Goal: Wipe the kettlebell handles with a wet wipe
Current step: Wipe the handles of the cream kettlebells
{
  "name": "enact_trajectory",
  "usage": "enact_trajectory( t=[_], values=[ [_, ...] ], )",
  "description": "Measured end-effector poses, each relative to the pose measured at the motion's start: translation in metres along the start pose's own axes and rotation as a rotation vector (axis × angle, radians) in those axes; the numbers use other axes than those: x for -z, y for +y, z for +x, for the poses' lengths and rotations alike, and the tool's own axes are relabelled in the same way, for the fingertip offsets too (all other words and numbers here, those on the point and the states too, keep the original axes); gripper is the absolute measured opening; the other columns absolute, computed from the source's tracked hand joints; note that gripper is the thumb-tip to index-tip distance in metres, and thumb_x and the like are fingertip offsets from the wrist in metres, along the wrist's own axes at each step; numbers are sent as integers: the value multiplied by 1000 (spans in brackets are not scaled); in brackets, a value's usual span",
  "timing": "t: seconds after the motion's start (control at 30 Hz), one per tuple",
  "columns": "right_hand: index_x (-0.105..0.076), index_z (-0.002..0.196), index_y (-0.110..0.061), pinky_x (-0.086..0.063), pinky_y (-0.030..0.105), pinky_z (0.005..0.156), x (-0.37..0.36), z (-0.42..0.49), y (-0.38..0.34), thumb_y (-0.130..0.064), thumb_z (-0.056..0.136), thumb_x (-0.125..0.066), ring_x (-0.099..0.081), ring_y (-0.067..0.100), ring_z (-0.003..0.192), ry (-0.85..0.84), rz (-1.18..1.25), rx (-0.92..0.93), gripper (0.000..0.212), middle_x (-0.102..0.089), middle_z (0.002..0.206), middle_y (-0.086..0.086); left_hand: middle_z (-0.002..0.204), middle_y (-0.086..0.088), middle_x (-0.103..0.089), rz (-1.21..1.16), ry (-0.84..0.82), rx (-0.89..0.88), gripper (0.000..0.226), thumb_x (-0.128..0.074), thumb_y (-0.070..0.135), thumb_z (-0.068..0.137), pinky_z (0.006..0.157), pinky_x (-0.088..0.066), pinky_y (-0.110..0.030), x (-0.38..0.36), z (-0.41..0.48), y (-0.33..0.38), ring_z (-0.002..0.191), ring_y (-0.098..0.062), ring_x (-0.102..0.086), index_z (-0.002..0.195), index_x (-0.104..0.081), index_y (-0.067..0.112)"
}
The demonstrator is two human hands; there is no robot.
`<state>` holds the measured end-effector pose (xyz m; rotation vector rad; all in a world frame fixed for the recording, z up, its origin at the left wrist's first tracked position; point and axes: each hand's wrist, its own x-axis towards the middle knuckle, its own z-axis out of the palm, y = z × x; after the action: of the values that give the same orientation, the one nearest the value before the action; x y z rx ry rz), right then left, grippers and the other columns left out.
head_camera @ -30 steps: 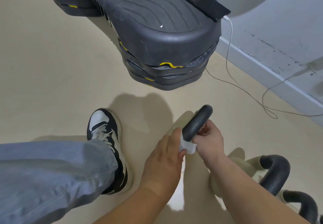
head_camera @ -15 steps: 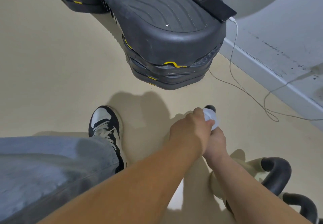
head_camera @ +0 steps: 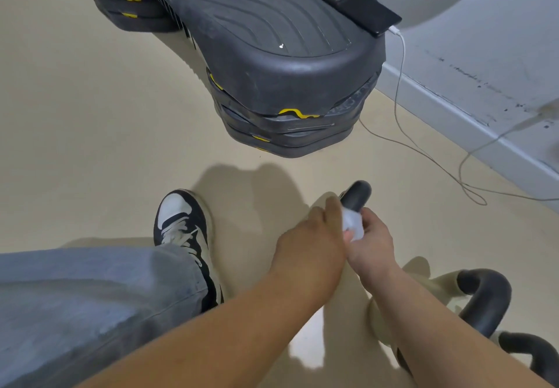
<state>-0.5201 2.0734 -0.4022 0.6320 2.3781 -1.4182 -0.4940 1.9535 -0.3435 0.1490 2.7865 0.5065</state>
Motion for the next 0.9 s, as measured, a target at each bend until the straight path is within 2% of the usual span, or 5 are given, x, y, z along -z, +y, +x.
enact_trajectory(
  t=[0.23,0.43,0.63,0.77,0.9],
  values=[
    [-62,85,-29,-60,46,82,5,-2,-4,-22,72,-63,-69,32,90,-66,65,-16,15,-68,87,-1,122,-8,-51,139,-230,10,44,-54,16,94,81,-51,-38,32,87,51,115,-31,-58,136,-45,7],
    [-58,82,-14,-47,39,85,11,-16,-25,-29,58,-48,-51,24,84,-32,293,-179,30,-58,79,2,99,-2,-54,418,-424,-200,26,-53,7,91,90,-54,-40,45,116,68,93,-28,-56,67,-47,15],
    [-57,99,4,-49,29,63,10,-8,-12,-18,81,-66,-48,20,76,-52,256,-187,30,-59,82,6,116,-5,-57,329,-406,-145,4,-54,10,88,81,-54,-37,33,106,65,103,-30,-58,91,-55,13],
    [-55,87,-2,-40,30,61,4,-3,-7,-19,74,-65,-39,23,75,-36,411,-236,24,-48,81,7,106,-9,-38,102,-55,-9,62,-55,12,92,65,-41,-34,20,57,42,83,-28,-52,147,-26,16],
    [-46,72,-19,-35,25,57,-1,-4,0,-8,79,-65,-39,17,64,60,82,-77,23,-49,72,-2,134,-7,-42,144,-13,-84,92,-51,2,87,74,-46,-32,-12,-1,-2,91,-23,-50,155,8,21]
  ],
)
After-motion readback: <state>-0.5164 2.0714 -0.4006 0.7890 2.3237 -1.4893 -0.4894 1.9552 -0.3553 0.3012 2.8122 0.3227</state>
